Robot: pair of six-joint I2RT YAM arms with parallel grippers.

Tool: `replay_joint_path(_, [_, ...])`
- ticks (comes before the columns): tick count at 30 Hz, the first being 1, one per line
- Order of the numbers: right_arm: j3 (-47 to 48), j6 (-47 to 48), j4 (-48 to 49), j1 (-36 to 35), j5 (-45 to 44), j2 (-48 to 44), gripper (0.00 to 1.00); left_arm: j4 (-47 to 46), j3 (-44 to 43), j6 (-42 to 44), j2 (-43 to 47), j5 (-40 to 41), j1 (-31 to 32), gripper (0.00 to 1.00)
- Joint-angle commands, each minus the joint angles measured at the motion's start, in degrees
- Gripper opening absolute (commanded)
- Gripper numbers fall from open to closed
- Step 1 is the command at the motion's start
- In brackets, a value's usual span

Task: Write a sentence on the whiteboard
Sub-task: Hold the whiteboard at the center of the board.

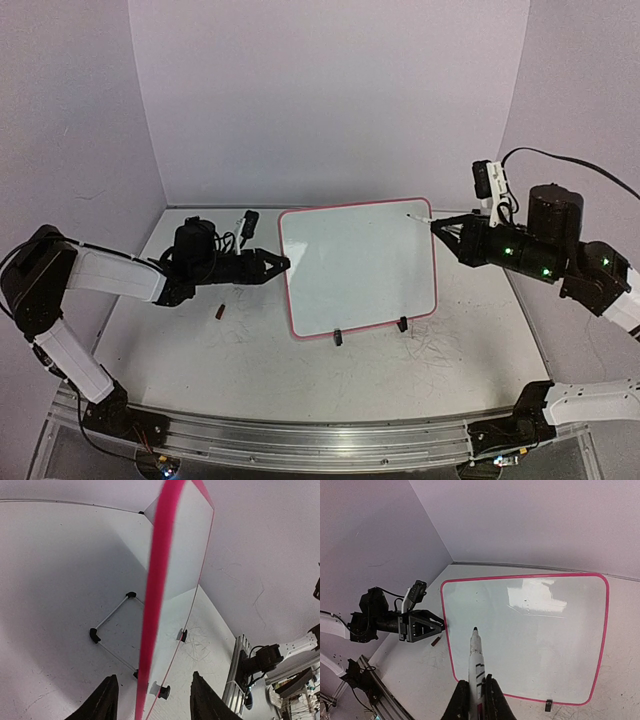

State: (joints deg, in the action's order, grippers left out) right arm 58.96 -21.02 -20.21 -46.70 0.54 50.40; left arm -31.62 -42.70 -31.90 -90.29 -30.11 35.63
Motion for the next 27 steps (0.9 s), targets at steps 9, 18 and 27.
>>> replay_joint_path(9, [-0.96, -0.24, 1.53, -0.36, -1.02, 0.31, 0.00, -6.17, -5.76, 1.15, -3.89, -9.67, -3.44, 0.39])
replay_joint_path(18, [-2.09, 0.27, 2.55, -0.36, 0.88, 0.74, 0.00, -6.46, -9.04, 1.40, -6.62, -13.19, -5.22, 0.31])
replay_joint_path(27, [-3.79, -0.03, 4.32, -0.33, 2.44, 0.50, 0.00, -6.72, -9.75, 2.36, -7.96, -16.24, -6.95, 0.15])
